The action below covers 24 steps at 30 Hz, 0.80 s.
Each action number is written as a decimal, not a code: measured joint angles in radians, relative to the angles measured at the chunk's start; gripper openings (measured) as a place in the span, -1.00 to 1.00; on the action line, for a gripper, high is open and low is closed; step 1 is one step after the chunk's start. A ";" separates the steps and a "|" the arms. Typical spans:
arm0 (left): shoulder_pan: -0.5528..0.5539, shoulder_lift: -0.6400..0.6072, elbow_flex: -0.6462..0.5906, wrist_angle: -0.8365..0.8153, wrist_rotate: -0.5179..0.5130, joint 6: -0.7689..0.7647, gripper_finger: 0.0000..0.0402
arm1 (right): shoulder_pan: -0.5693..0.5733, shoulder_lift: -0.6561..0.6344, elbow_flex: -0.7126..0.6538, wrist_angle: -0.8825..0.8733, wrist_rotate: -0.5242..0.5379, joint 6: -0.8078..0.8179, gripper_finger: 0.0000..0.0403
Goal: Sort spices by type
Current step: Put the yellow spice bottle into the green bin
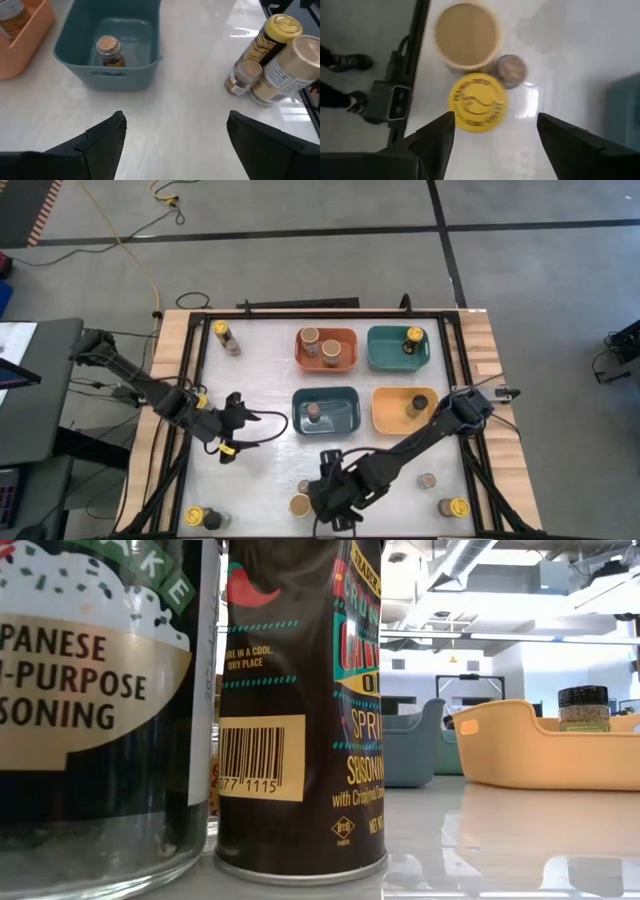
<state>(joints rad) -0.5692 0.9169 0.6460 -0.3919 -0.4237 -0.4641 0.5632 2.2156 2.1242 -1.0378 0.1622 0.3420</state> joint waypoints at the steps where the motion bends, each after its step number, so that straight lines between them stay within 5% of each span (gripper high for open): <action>1: -0.004 0.000 0.000 0.000 0.000 -0.006 0.64 | 0.001 0.013 0.010 -0.002 -0.012 0.000 0.54; 24: -0.014 0.001 0.001 0.004 -0.003 -0.034 0.64 | -0.009 0.100 0.010 0.075 -0.061 -0.007 0.54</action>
<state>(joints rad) -0.5831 0.9176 0.6472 -0.3877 -0.4267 -0.4984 0.5541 2.3153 2.1341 -0.9626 0.1013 0.3347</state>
